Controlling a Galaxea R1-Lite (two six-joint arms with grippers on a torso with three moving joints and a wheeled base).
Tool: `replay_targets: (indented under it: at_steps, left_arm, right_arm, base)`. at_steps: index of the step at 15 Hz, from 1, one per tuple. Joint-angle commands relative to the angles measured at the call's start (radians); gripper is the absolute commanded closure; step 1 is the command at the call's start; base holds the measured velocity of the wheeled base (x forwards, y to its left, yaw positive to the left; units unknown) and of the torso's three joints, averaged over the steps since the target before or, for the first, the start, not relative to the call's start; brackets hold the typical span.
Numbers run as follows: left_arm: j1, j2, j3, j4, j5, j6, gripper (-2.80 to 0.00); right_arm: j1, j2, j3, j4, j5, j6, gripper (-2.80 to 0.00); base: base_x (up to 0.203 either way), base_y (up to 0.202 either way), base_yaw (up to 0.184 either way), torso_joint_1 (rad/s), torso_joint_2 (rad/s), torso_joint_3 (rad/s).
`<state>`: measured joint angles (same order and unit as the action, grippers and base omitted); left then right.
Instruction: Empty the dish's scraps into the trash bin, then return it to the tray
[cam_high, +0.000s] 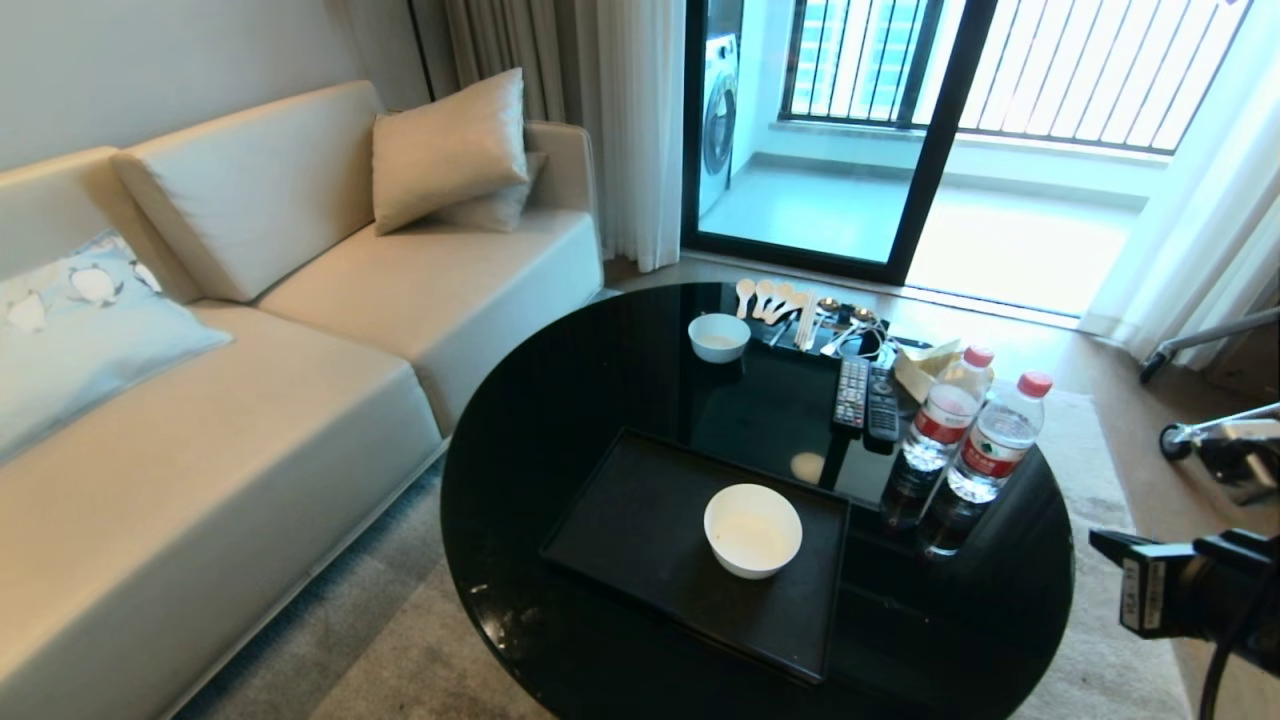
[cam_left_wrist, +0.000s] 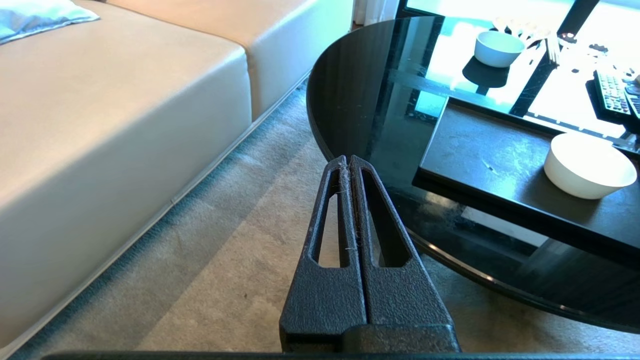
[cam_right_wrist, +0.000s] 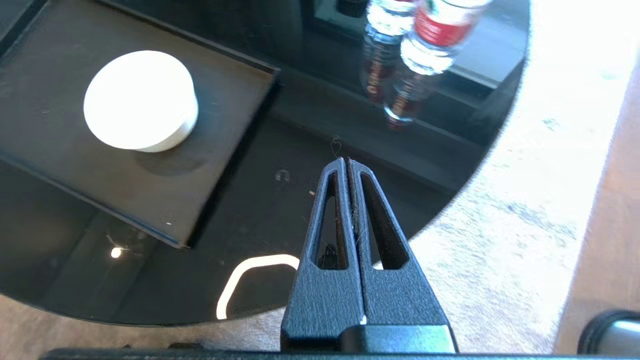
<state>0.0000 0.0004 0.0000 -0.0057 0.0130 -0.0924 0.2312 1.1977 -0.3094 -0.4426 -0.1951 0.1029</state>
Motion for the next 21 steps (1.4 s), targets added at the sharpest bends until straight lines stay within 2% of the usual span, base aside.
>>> replay_targets:
  at_steps: [1,3,7,11,13,16,17,21]
  left_arm:
    - [0.000,0.000,0.000,0.000,0.001,-0.001,0.00]
    - [0.000,0.000,0.000,0.000,0.001,-0.001,0.00]
    - [0.000,0.000,0.000,0.000,0.001,-0.001,0.00]
    - [0.000,0.000,0.000,0.000,0.001,-0.001,0.00]
    - [0.000,0.000,0.000,0.000,0.001,-0.001,0.00]
    - [0.000,0.000,0.000,0.000,0.001,-0.001,0.00]
    - [0.000,0.000,0.000,0.000,0.001,-0.001,0.00]
    - [0.000,0.000,0.000,0.000,0.001,-0.001,0.00]
  right_arm:
    - [-0.020,-0.134,0.068,-0.002,-0.002,0.000,0.00]
    - [-0.026,-0.245,0.137,0.003,-0.004,-0.024,0.00]
    - [-0.092,-0.452,0.270,0.040,-0.032,-0.138,0.00]
    - [-0.113,-0.707,0.290,0.242,-0.049,-0.184,0.00]
    - [-0.169,-0.789,0.276,0.368,-0.057,-0.212,0.00]
    - [-0.212,-0.892,0.253,0.464,-0.043,-0.264,0.00]
    - [-0.214,-0.943,0.245,0.500,-0.007,-0.271,0.00]
    - [-0.221,-1.149,0.224,0.628,0.235,-0.280,0.00]
  base:
    - [0.000,0.000,0.000,0.000,0.00,0.000]
    - [0.000,0.000,0.000,0.000,0.00,0.000]
    - [0.000,0.000,0.000,0.000,0.00,0.000]
    - [0.000,0.000,0.000,0.000,0.00,0.000]
    - [0.000,0.000,0.000,0.000,0.00,0.000]
    - [0.000,0.000,0.000,0.000,0.00,0.000]
    - [0.000,0.000,0.000,0.000,0.00,0.000]
    - [0.000,0.000,0.000,0.000,0.00,0.000]
